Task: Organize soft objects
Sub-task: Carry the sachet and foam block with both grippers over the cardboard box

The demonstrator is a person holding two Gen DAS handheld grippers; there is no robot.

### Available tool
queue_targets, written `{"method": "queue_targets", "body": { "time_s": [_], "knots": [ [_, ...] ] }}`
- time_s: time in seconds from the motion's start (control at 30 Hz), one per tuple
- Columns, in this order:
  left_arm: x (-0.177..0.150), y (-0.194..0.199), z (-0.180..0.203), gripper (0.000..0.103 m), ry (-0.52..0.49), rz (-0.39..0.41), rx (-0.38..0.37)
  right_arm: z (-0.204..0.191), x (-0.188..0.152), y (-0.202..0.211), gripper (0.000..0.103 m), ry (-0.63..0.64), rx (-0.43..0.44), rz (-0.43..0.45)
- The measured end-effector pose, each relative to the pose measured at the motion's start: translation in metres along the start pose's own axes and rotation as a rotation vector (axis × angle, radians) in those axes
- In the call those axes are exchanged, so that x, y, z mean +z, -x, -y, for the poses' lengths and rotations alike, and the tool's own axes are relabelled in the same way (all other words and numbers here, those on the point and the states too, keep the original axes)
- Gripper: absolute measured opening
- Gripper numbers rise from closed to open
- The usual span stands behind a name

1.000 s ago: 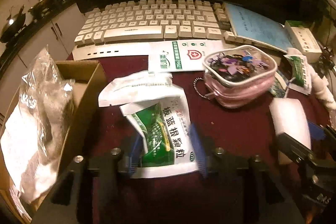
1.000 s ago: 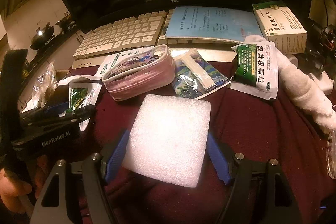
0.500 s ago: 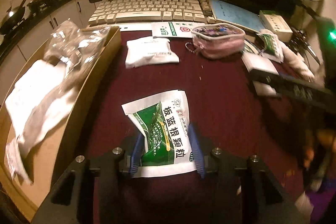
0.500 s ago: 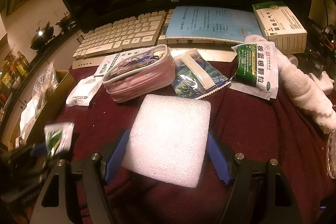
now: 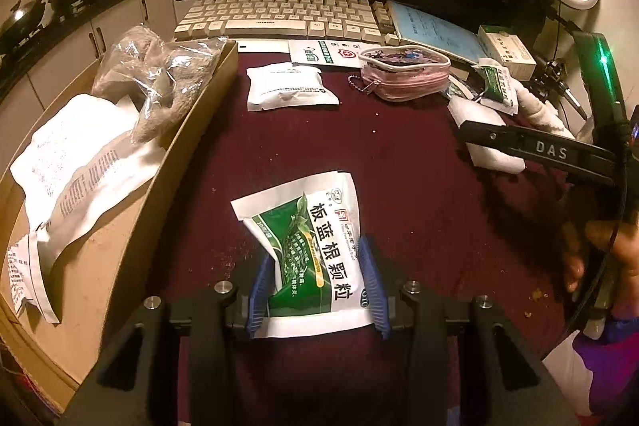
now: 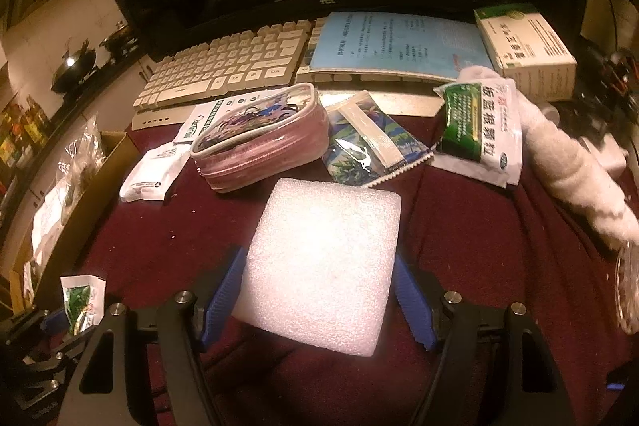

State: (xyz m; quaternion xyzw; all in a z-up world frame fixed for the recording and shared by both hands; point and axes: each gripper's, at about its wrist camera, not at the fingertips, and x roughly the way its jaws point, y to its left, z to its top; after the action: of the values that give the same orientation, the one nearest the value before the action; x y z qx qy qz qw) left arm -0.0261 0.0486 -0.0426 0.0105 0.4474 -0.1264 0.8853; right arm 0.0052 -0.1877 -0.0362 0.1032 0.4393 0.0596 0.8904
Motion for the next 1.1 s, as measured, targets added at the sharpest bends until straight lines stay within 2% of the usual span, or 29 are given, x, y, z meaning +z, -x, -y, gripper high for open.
{"method": "queue_targets", "body": {
  "time_s": [0.47,1.1],
  "knots": [
    [0.011,0.017,-0.005,0.041,0.031,0.042,-0.013,-0.019,-0.001,0.024,0.076,0.038,0.040,0.026],
    [0.012,0.047,-0.014,0.041,0.038,0.092,0.067,-0.054,-0.001,0.034,0.076,0.096,0.116,0.046]
  ]
}}
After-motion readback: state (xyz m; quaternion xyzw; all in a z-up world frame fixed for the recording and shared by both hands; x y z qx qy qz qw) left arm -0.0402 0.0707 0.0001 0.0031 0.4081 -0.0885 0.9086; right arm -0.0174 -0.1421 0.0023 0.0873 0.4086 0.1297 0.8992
